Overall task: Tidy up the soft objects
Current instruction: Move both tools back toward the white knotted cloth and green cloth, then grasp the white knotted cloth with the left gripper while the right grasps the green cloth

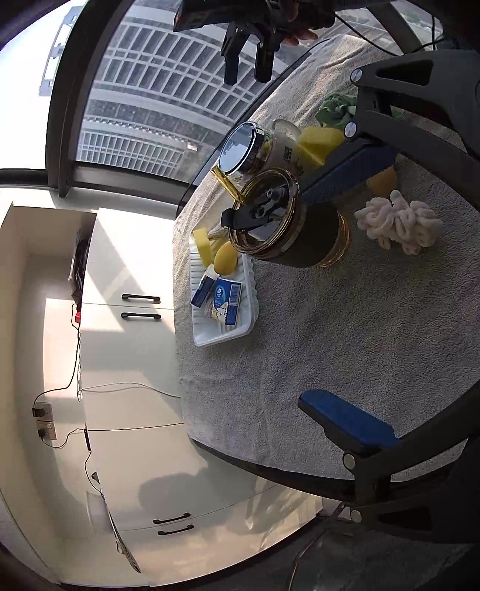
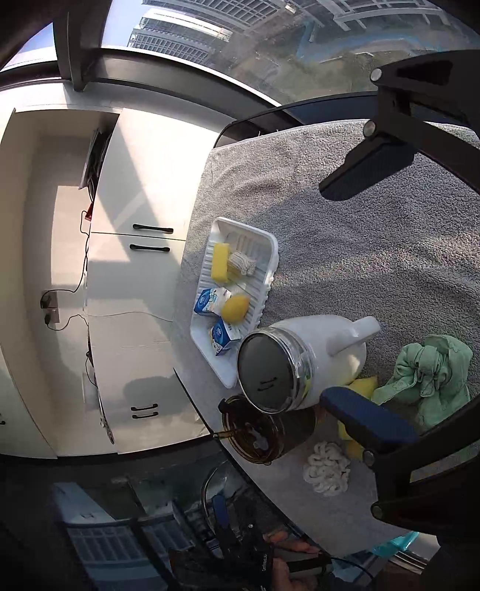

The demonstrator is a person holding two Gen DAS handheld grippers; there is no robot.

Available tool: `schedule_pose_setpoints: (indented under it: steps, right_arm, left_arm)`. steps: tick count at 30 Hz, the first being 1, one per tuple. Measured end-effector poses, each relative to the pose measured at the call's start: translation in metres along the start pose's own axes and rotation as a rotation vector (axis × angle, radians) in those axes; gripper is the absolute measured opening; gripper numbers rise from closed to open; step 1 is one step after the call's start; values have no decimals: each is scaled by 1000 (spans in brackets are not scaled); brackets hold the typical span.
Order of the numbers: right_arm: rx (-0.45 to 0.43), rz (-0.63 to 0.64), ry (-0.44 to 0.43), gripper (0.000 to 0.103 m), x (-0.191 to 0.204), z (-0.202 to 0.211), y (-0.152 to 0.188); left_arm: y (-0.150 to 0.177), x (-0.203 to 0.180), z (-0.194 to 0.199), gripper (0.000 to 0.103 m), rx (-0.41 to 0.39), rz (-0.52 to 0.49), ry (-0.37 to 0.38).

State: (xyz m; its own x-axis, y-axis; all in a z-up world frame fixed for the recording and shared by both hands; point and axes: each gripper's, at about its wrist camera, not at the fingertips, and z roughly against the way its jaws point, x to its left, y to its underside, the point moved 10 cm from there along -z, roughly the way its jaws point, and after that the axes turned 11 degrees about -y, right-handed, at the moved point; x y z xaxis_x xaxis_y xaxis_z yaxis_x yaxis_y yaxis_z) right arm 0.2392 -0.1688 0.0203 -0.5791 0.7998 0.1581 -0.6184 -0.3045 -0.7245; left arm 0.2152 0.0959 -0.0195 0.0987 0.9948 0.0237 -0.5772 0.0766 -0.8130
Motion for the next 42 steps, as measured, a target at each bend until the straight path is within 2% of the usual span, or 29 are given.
schedule_pose_setpoints:
  steps: [5, 11, 19, 27, 31, 42]
  right_arm:
    - [23, -27, -3, 103, 27, 8, 42]
    - [27, -26, -7, 103, 60, 12, 77]
    - [65, -73, -24, 103, 81, -10, 114]
    - [57, -121, -17, 103, 69, -21, 114]
    - [66, -148, -38, 103, 62, -29, 112]
    - [144, -164, -36, 103, 60, -60, 113]
  left_arm:
    - [36, -22, 15, 103, 28, -27, 8]
    - [73, -42, 24, 103, 69, -27, 29]
    - [93, -63, 4, 103, 123, -49, 48]
    - [91, -74, -21, 103, 156, -76, 72]
    - [93, -72, -32, 103, 187, -67, 55]
    - [96, -71, -58, 103, 270, -74, 58]
